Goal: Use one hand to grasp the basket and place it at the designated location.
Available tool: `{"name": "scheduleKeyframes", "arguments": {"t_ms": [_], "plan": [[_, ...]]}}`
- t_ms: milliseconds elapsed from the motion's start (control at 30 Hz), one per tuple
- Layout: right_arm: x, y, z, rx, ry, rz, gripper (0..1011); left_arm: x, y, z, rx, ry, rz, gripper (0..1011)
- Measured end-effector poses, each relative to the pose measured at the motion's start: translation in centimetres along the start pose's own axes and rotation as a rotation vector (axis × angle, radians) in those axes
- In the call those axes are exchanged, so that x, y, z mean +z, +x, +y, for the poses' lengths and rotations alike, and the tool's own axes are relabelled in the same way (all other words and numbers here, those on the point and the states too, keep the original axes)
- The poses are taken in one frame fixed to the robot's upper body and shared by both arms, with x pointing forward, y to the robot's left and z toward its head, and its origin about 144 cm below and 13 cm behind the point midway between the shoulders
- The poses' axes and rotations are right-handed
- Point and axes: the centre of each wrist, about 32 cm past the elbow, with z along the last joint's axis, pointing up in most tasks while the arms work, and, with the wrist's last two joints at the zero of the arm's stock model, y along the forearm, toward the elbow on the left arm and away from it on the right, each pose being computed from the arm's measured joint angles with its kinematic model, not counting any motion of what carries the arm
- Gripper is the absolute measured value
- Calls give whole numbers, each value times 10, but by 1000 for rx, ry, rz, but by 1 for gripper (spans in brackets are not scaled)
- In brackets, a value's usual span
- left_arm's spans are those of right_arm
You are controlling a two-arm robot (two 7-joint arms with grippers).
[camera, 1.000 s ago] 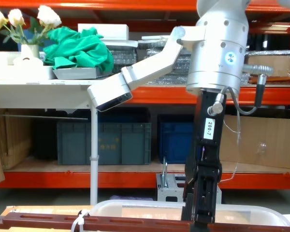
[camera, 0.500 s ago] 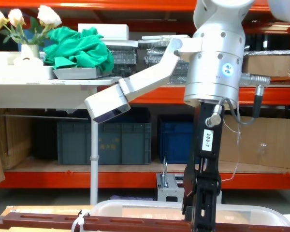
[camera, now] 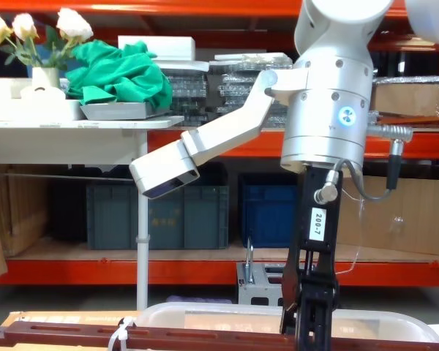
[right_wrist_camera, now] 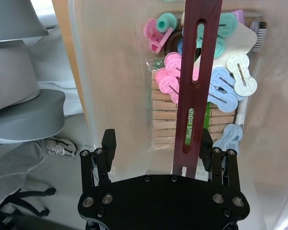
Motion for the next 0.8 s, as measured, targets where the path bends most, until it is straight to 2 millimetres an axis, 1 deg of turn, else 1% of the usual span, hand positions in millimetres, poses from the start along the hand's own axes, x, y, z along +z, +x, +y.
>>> {"name": "scheduleKeyframes", "arguments": {"t_ms": [467,600,667,733,767,800], "plan": [[0,0,0,3,0,2,999,0,0,0,0,0,0,0],[0,0,0,2,-1,2,925,0,0,0,0,0,0,0],[0,0,0,2,-1,3,859,0,0,0,0,0,0,0],[0,0,0,2,-2,3,824,0,0,0,0,0,0,0],[0,0,0,2,-2,3,770,0,0,0,0,0,0,0],[0,0,0,2,-2,3,770,0,0,0,0,0,0,0]]}}
